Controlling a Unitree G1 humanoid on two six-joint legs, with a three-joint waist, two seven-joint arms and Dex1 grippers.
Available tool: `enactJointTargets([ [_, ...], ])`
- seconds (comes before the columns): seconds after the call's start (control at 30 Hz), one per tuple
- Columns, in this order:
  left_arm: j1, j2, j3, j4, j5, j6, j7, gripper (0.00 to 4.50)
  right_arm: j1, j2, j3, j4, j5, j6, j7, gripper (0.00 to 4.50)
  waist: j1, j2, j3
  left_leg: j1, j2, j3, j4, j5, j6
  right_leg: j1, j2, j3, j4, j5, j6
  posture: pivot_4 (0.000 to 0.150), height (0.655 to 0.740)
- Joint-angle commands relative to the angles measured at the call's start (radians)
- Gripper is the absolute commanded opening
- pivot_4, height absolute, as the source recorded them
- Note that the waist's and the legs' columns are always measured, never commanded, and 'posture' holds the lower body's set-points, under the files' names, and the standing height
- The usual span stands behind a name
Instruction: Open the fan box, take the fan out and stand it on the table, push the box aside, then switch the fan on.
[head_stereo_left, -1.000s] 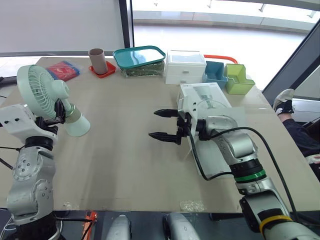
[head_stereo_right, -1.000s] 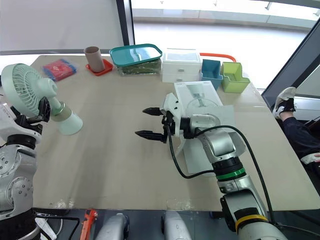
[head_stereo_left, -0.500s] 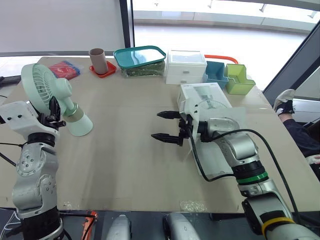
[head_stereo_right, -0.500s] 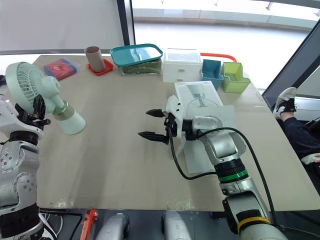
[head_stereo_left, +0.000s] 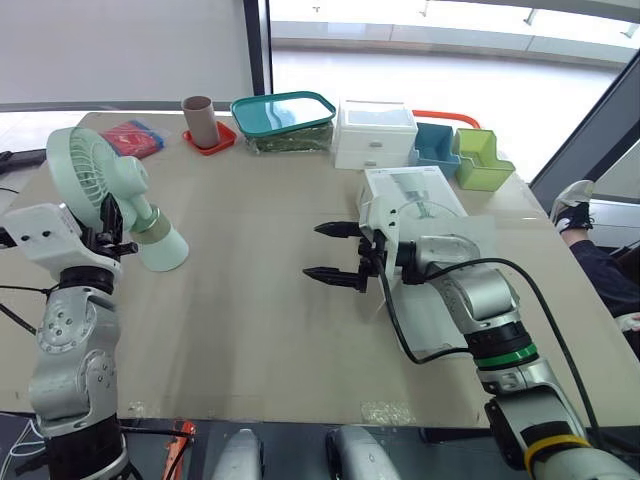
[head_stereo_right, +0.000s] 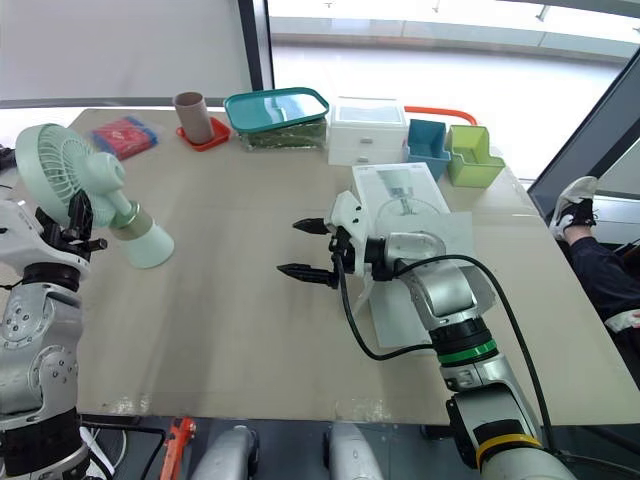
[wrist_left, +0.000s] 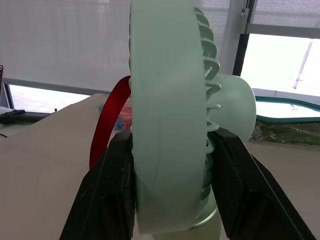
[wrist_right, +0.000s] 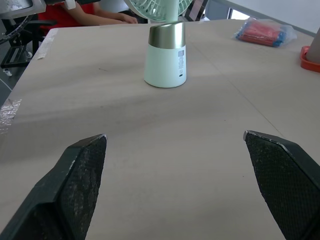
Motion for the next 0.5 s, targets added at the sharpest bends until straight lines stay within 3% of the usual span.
enactJointTargets([
  [0.03,-0.010,0.006,-0.026,-0.069,-0.017,-0.043,-0.045,1.56,-0.028,0.010,-0.018,-0.016,-0.001,-0.023,-0.007,4.50,0.000,0.000,0.000,0.000,0.000,0.000,0.000,0.000,0.000,0.000,0.000,0.000,0.000,0.000,0.000,0.150,0.7400],
  [0.5,-0.031,-0.015,-0.083,-0.157,-0.122,-0.051,-0.127,1.56,-0.050,0.054,-0.012,-0.002,-0.023,0.002,-0.060,4.50,-0.001,0.000,0.000,-0.001,0.001,-0.001,0.000,0.000,0.000,-0.001,0.000,-0.001,0.000,0.000,0.000,0.150,0.7400],
])
